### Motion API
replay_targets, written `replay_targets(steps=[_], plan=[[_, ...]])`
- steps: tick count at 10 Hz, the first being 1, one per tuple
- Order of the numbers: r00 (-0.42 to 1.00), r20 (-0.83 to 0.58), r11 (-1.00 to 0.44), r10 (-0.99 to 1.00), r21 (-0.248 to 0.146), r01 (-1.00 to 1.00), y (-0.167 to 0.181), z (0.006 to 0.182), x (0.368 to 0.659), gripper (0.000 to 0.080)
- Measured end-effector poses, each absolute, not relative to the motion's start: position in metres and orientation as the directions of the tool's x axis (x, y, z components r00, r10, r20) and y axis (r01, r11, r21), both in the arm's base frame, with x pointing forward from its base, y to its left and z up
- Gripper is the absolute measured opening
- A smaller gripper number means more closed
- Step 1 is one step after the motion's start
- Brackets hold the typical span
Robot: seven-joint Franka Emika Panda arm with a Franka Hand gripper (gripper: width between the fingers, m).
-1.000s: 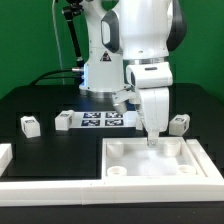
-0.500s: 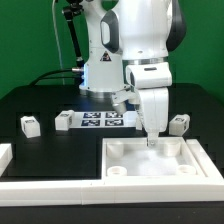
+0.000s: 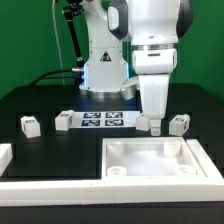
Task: Assemble square table
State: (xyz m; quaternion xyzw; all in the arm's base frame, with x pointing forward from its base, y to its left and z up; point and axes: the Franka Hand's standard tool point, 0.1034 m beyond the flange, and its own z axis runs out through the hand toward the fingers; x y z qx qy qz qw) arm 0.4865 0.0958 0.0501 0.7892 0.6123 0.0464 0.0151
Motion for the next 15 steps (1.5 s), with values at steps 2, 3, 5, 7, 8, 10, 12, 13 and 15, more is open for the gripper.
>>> replay_targets(steps=[2, 3, 5, 7, 8, 10, 12, 13, 15], plan=[[0.395, 0.065, -0.399, 0.916, 0.066, 0.915, 0.104, 0.050, 0.484, 0.0649], [0.457, 0.071, -0.461, 0.887, 0.062, 0.885, 0.104, 0.050, 0.484, 0.0649], [0.545, 0.077, -0.549, 0.835, 0.054, 0.834, 0.104, 0.049, 0.484, 0.0649], [0.756, 0.089, -0.759, 0.649, 0.014, 0.650, 0.108, 0.051, 0.482, 0.0649], [0.835, 0.077, -0.837, 0.545, -0.006, 0.547, 0.111, 0.054, 0.479, 0.0649], [0.961, 0.057, -0.960, 0.272, -0.055, 0.275, 0.112, 0.055, 0.478, 0.0649], [0.989, 0.055, -0.987, 0.135, -0.078, 0.139, 0.112, 0.052, 0.477, 0.0649], [0.995, 0.051, -0.992, 0.089, -0.082, 0.093, 0.113, 0.052, 0.477, 0.0649], [0.994, 0.024, -0.990, -0.103, -0.102, -0.100, 0.118, 0.052, 0.475, 0.0649]])
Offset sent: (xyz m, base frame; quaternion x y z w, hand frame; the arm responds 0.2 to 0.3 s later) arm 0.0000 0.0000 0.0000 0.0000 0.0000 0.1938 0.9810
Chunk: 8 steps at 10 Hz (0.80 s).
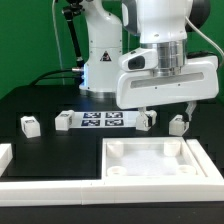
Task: Assemble square table
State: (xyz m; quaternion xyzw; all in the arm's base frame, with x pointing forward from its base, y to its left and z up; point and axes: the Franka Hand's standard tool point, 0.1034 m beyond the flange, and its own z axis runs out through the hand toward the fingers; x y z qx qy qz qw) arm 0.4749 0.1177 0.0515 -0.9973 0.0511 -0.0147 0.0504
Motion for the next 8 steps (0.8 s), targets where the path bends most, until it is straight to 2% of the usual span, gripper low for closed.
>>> replay_targets(steps=[3, 4, 7, 8], plan=[[0.900, -0.050, -0.889, -0.434, -0.139, -0.436, 0.125, 0.044, 0.466, 0.0649], [0.872, -0.052, -0.860, -0.487, -0.150, -0.489, 0.126, 0.042, 0.466, 0.0649], [0.872, -0.081, -0.861, -0.482, -0.142, -0.489, 0.126, 0.041, 0.463, 0.0649], [0.837, -0.184, -0.834, -0.515, -0.117, -0.539, 0.130, 0.037, 0.449, 0.0649]])
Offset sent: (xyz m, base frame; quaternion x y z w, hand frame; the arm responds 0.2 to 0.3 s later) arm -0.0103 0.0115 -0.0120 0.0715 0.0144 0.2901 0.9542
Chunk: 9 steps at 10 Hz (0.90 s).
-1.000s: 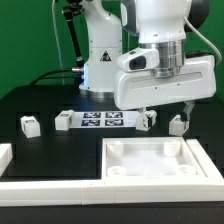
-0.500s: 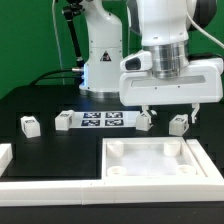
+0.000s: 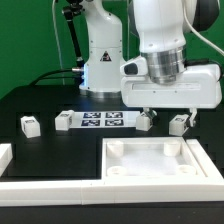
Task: Assemble square table
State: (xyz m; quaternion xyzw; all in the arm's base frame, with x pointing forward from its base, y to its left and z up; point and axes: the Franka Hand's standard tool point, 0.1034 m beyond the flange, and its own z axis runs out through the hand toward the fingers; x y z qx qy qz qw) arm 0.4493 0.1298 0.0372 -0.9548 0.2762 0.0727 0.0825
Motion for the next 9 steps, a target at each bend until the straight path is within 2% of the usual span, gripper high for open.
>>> replay_targets(steps=[1, 3, 6, 8, 9], plan=[[0.803, -0.330, -0.831, -0.497, -0.084, -0.549, 0.130, 0.038, 0.440, 0.0649], [0.740, -0.467, -0.824, -0.484, -0.042, -0.565, 0.128, 0.030, 0.433, 0.0649], [0.658, -0.629, -0.837, -0.414, -0.023, -0.547, 0.121, 0.027, 0.429, 0.0649], [0.594, -0.715, -0.851, -0.368, 0.002, -0.525, 0.137, 0.021, 0.416, 0.0649], [0.567, -0.746, -0.855, -0.349, 0.007, -0.518, 0.139, 0.017, 0.418, 0.0649]])
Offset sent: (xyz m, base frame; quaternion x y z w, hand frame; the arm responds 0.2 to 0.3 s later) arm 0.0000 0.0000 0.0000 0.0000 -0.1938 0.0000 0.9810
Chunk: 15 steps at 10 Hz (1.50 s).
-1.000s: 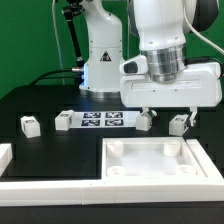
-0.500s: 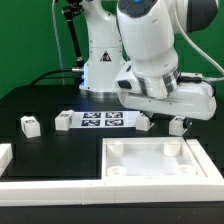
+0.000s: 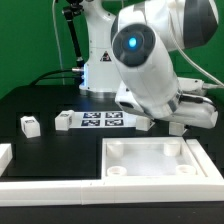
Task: Assemble square table
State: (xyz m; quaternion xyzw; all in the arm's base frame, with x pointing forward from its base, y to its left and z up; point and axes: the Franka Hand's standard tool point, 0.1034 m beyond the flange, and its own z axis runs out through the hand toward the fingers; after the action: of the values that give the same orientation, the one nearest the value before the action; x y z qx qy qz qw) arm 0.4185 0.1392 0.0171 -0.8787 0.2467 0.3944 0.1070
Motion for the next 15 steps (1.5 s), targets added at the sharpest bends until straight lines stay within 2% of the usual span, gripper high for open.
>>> replay_targets(steps=[4, 7, 8, 11, 12, 13, 14, 15], plan=[[0.574, -0.738, -0.856, -0.355, 0.009, -0.518, 0.149, 0.015, 0.416, 0.0649], [0.551, -0.756, -0.832, -0.353, -0.017, -0.555, 0.166, 0.005, 0.393, 0.0649], [0.545, -0.770, -0.820, -0.332, -0.050, -0.570, 0.164, 0.004, 0.389, 0.0649], [0.543, -0.769, -0.821, -0.337, -0.043, -0.570, 0.163, 0.003, 0.389, 0.0649], [0.544, -0.769, -0.821, -0.337, -0.043, -0.570, 0.163, 0.003, 0.389, 0.0542], [0.543, -0.769, -0.821, -0.337, -0.043, -0.570, 0.163, 0.003, 0.389, 0.0542], [0.543, -0.769, -0.821, -0.337, -0.043, -0.570, 0.163, 0.003, 0.389, 0.0357], [0.543, -0.769, -0.821, -0.337, -0.043, -0.570, 0.163, 0.003, 0.389, 0.0288]])
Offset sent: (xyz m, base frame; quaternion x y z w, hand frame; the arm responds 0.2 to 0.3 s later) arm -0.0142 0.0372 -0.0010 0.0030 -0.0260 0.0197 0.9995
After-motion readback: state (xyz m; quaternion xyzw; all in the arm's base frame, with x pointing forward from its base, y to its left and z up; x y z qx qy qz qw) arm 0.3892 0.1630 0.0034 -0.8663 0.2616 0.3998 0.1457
